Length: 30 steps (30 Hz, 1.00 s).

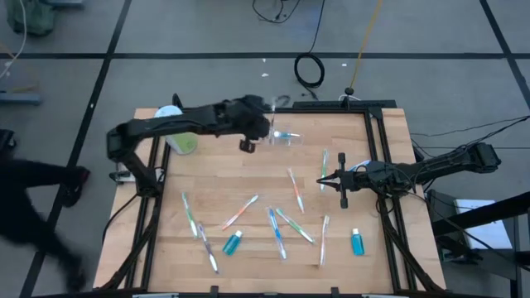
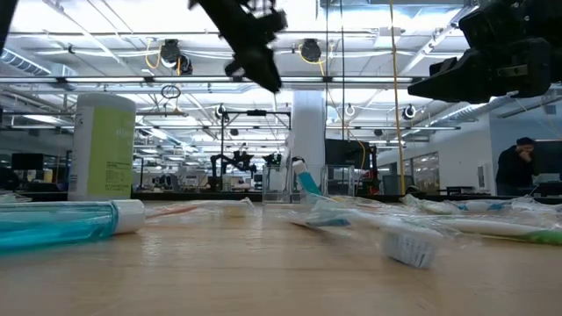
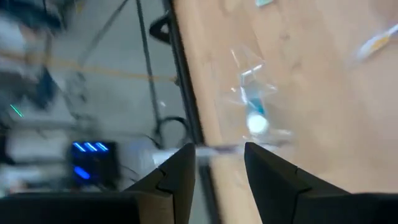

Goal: Pick & Place toothbrushing station
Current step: Put the top blue toothbrush into the transparent organizer

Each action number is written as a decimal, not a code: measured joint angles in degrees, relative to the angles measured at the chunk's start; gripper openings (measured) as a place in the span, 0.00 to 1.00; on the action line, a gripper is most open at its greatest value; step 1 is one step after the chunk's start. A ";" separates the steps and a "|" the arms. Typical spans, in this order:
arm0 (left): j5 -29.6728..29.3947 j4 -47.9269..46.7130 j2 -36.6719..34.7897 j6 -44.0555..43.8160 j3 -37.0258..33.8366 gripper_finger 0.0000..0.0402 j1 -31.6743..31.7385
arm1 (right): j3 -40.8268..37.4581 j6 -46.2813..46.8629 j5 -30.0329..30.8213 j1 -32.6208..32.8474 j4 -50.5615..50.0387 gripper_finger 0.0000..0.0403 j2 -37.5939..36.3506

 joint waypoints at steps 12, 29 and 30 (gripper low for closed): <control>2.46 -30.41 -16.38 -35.67 -0.37 0.36 0.07 | 0.00 0.12 0.00 0.00 -0.37 0.02 0.00; 7.68 -10.19 -27.93 -36.52 -29.27 0.36 -10.67 | 0.00 7.29 -0.24 0.11 8.94 0.02 -0.04; 7.71 -10.10 -28.13 -37.30 -31.24 0.36 -11.02 | 0.00 9.52 -0.13 0.11 9.75 0.02 -0.04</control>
